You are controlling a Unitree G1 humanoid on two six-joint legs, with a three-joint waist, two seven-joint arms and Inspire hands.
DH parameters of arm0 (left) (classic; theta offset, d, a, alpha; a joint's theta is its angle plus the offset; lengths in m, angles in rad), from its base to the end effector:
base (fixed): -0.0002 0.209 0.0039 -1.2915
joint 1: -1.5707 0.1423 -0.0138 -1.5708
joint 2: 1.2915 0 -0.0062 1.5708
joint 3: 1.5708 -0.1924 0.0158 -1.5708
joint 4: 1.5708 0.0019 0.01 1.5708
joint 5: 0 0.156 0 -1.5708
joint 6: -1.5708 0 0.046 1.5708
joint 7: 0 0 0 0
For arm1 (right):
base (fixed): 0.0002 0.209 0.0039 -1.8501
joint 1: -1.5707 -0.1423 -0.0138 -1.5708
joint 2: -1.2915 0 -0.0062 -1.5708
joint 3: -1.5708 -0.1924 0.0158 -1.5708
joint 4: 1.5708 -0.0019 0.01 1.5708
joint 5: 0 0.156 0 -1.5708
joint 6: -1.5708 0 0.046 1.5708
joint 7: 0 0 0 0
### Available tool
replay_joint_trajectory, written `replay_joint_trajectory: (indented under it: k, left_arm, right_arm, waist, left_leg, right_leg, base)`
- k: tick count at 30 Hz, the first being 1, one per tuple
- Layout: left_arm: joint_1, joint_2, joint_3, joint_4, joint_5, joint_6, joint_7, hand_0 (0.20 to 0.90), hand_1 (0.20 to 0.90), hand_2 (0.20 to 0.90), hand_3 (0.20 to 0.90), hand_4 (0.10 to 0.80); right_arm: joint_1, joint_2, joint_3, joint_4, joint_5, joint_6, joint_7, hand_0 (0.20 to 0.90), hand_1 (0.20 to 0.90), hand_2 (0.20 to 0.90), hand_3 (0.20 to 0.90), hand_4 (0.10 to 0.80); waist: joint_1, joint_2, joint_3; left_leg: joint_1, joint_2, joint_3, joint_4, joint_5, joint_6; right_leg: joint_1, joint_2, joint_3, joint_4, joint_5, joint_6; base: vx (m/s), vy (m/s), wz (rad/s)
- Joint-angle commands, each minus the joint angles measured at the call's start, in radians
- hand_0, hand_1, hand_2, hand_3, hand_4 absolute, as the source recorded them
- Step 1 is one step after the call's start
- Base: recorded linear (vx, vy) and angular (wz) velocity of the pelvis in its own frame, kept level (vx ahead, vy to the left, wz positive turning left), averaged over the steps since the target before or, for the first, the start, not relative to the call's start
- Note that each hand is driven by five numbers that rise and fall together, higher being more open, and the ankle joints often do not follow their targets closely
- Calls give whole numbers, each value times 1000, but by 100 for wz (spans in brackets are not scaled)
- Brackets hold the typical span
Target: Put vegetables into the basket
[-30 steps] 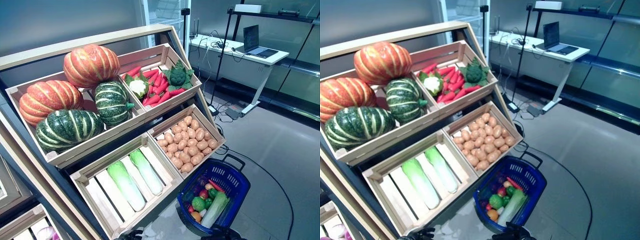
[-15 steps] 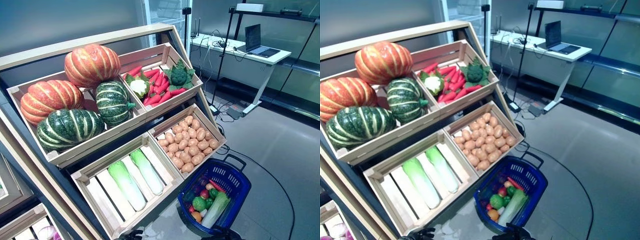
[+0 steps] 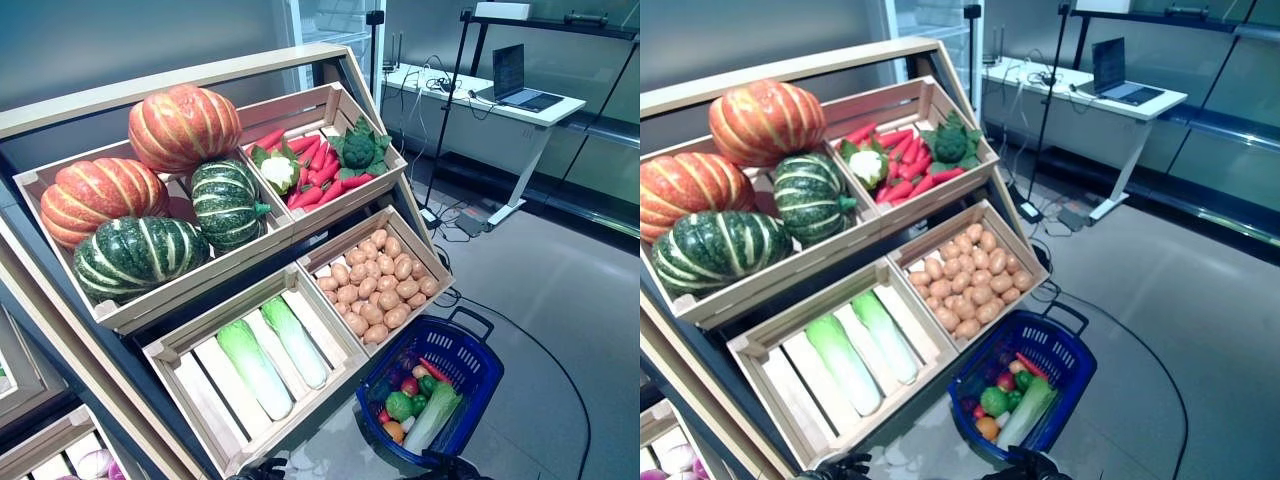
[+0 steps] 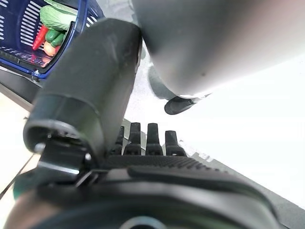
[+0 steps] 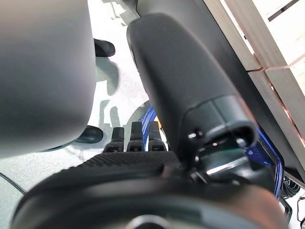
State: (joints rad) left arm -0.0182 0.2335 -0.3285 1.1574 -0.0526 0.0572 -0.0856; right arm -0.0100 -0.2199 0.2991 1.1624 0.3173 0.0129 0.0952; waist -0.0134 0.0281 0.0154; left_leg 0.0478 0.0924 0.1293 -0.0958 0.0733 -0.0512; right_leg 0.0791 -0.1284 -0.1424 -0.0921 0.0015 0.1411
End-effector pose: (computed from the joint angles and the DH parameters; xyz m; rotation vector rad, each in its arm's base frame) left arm 0.0924 0.2095 -0.1401 0.3061 1.2352 -0.1905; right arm 0.0908 -0.2065 -0.1408 -0.0328 1.1869 0.0343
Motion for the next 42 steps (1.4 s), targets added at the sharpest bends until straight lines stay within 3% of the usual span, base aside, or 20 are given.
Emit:
replay_joint_trajectory:
  k: [1, 10, 14, 15, 18, 21, 24, 28, 35, 40, 42]
  left_arm:
    - [-102, -2, -18, 55, 6, -33, 3, 900, 900, 900, 900, 800]
    - [-92, -6, -15, 59, 43, -54, 8, 900, 900, 900, 900, 800]
    - [-106, 15, -90, 28, 261, -180, 41, 900, 900, 900, 900, 800]
    - [-125, 40, -141, -23, 323, -241, 29, 900, 900, 900, 900, 800]
    - [-178, 104, -252, -240, 408, -291, 38, 900, 900, 900, 900, 800]
    - [-227, 177, -320, -472, 402, -258, -6, 900, 900, 900, 900, 800]
    - [-328, 303, -379, -854, 327, -188, -135, 900, 900, 900, 900, 800]
    - [-409, 391, -369, -1067, 411, -197, -125, 900, 900, 900, 900, 800]
    - [-468, 608, -281, -1217, 645, -154, -67, 900, 900, 900, 900, 800]
    - [-524, 751, -312, -1201, 841, -161, -130, 900, 900, 900, 900, 800]
    - [-547, 775, -335, -1202, 876, -160, -178, 900, 900, 900, 900, 800]
  right_arm:
    - [-91, 1, 33, 15, -37, -40, 36, 900, 900, 900, 900, 800]
    - [-99, 5, 40, 16, -41, -39, 43, 900, 900, 900, 900, 800]
    - [-106, 0, 51, 10, -37, -34, 41, 900, 900, 900, 900, 800]
    - [-111, -7, 64, -3, -25, -25, 38, 900, 900, 900, 900, 800]
    - [-124, -26, 91, -35, -20, 0, 34, 900, 900, 900, 900, 800]
    - [-123, -41, 97, -56, -17, 14, 29, 900, 900, 900, 900, 800]
    - [-120, -63, 82, -59, -17, 18, 29, 900, 900, 900, 900, 800]
    - [-110, -70, 60, -40, -3, -1, 32, 900, 900, 900, 900, 800]
    - [-36, -99, 37, -86, -17, -8, 38, 900, 900, 900, 900, 800]
    - [-19, -143, 33, -87, -17, -32, 63, 900, 900, 900, 900, 800]
    - [-24, -156, 33, -83, -11, -39, 71, 900, 900, 900, 900, 800]
  waist:
    - [7, -33, 38]
    - [6, -32, 33]
    - [3, -28, 35]
    - [-1, -25, 40]
    - [-13, -15, 55]
    - [-17, -8, 65]
    - [-11, 5, 70]
    - [-3, 5, 63]
    - [-2, 6, 55]
    - [-12, 13, 71]
    - [-12, 15, 77]
  left_leg:
    - [20, -20, -7, 9, -70, 19]
    - [26, -15, -1, 9, -74, 16]
    - [29, -15, 5, 9, -76, 17]
    - [30, -14, 8, 9, -76, 15]
    - [29, -13, 16, 9, -77, 13]
    - [27, -11, 20, 9, -79, 14]
    - [21, -10, 11, 9, -79, 17]
    - [21, -9, -1, 9, -82, 16]
    - [19, 7, -8, 9, -77, 5]
    - [6, 15, -12, 9, -62, -4]
    - [2, 15, -13, 9, -59, -5]
  right_leg:
    - [-13, -38, -12, 17, 40, 7]
    - [-6, -33, -7, 9, 40, 4]
    - [-6, -31, -3, 14, 35, 5]
    - [-10, -29, 4, 20, 33, 6]
    - [-20, -26, 18, 28, 30, 8]
    - [-25, -26, 24, 30, 28, 8]
    - [-26, -27, 18, 30, 29, 12]
    - [-12, -27, 0, 19, 30, 16]
    - [-3, -26, -24, 17, 22, 15]
    - [-25, -19, -27, 36, 13, 5]
    - [-32, -16, -30, 42, 10, 1]
  base:
    - [-49, -11, -1]
    - [-5, -1, 0]
    - [0, 0, 0]
    - [-22, -4, -3]
    - [-48, 7, -7]
    - [-41, 0, -8]
    - [-1, -25, 0]
    - [49, -56, 5]
    - [72, -54, 2]
    - [54, -21, 10]
    - [36, -16, 7]
